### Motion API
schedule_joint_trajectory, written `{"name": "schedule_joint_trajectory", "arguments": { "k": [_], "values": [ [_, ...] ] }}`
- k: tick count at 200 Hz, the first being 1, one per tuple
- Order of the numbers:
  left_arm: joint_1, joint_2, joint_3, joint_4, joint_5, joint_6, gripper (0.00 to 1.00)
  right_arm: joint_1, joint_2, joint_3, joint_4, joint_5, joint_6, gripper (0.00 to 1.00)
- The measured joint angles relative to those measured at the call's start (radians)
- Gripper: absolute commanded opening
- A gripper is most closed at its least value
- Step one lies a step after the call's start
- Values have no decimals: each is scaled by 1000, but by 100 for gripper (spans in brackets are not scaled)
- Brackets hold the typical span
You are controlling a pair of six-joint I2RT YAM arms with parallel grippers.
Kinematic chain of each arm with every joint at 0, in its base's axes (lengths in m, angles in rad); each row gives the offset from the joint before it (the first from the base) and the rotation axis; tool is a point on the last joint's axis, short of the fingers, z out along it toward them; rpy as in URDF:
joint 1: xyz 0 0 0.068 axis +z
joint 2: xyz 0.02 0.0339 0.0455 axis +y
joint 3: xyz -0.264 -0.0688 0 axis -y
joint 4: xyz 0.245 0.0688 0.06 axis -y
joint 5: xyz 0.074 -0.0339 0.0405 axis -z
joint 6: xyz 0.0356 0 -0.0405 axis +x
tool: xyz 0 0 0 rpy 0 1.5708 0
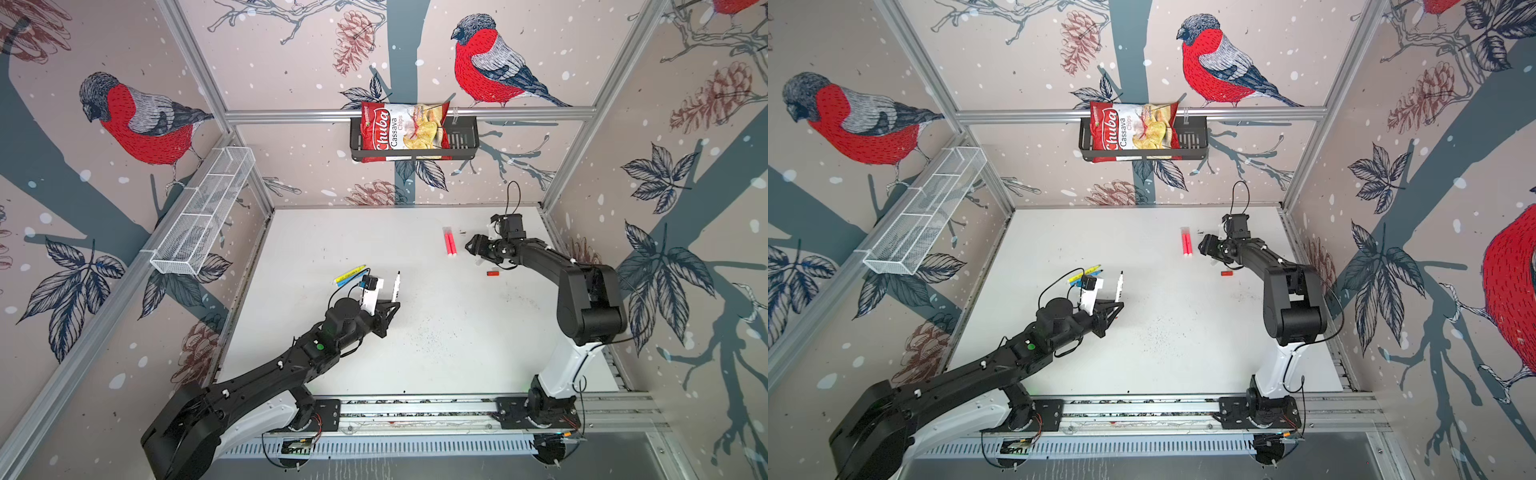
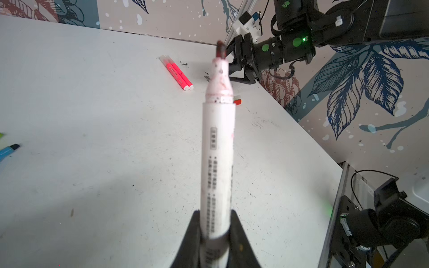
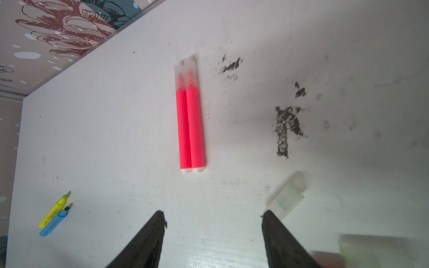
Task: Insert the pens into the pen caps
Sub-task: 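Swing the right gripper over the red cap while the left gripper holds the marker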
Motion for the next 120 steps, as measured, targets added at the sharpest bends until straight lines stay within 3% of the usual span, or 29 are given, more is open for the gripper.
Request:
{"name": "schedule_joint_trajectory", "arguments": {
  "k": [49,120],
  "values": [
    [0,-37,-11,0,-18,0,7,-7,117,105,-73,31,-29,68],
    [0,-58,-23,-1,-24,-1,7,-8,164,114,-101,56,-48,67]
  ]
}}
